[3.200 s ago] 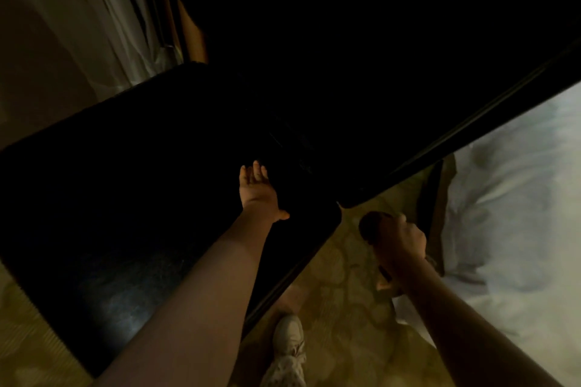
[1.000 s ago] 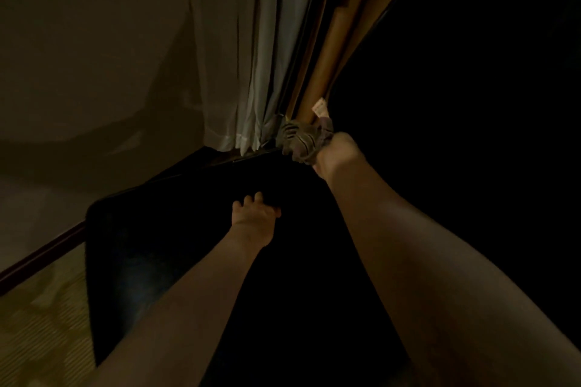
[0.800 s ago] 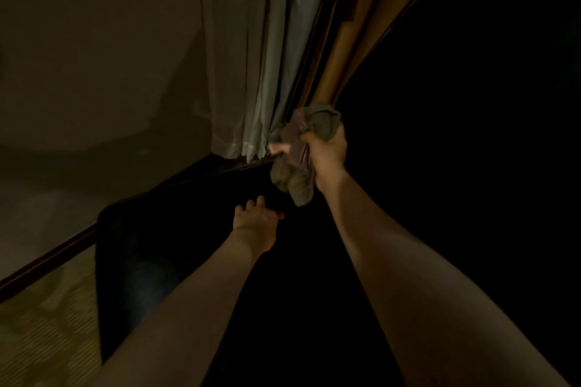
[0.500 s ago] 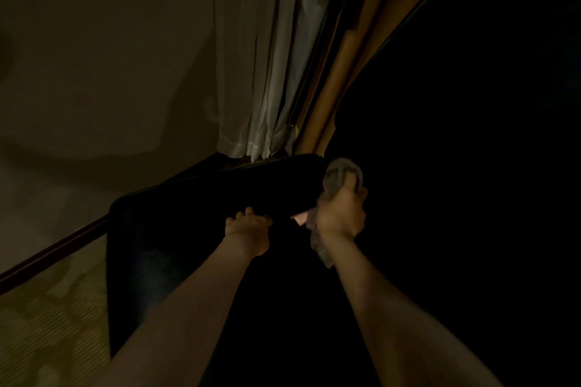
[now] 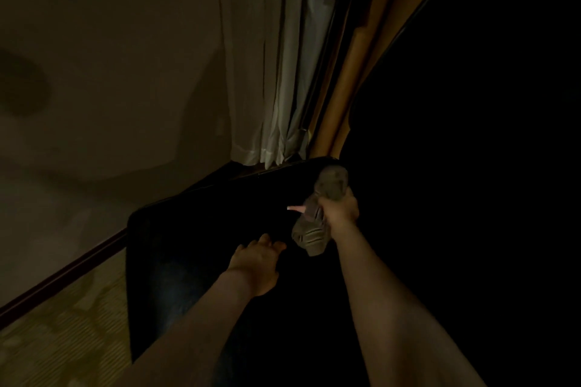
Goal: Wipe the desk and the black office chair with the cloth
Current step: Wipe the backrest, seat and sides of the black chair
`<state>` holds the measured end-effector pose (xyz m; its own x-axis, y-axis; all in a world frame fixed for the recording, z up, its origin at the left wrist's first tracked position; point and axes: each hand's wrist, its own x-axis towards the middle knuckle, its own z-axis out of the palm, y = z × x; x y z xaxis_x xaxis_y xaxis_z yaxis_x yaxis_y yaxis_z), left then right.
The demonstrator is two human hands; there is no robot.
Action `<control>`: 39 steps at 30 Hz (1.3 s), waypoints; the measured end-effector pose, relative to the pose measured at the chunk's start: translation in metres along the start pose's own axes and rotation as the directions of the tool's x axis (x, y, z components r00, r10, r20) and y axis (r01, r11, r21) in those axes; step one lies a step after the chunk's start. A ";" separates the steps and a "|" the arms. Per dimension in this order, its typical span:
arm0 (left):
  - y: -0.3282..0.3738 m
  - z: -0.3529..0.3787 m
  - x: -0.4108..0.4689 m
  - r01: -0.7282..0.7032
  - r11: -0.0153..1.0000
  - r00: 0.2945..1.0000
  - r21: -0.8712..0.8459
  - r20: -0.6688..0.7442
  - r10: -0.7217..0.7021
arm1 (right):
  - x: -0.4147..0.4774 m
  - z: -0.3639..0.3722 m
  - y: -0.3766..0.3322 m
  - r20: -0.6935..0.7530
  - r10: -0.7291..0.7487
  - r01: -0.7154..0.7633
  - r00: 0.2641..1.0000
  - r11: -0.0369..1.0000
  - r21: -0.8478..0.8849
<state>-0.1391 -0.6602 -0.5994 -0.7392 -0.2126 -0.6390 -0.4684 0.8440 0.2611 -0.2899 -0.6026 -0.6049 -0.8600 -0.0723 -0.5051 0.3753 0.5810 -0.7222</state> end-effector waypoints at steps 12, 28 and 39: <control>-0.056 0.004 -0.057 0.130 0.991 0.981 -0.037 -0.137 -0.133 | -0.055 0.047 -0.016 -0.072 -0.157 0.140 0.985 0.970 -0.198; -0.142 -0.021 -0.129 0.289 0.956 0.951 0.046 -0.130 -0.281 | -0.156 0.116 -0.054 0.570 -0.159 0.173 0.806 0.984 0.030; -0.065 -0.156 -0.208 0.177 0.969 0.954 -0.170 -0.212 -0.211 | -0.187 -0.050 -0.103 0.282 -0.182 0.239 0.942 0.954 -0.182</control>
<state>-0.0304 -0.7477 -0.3710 -0.7089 -0.4855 -0.5116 -0.6670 0.6972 0.2627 -0.1854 -0.6080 -0.4125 -0.7811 -0.4022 -0.4777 0.0900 0.6845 -0.7234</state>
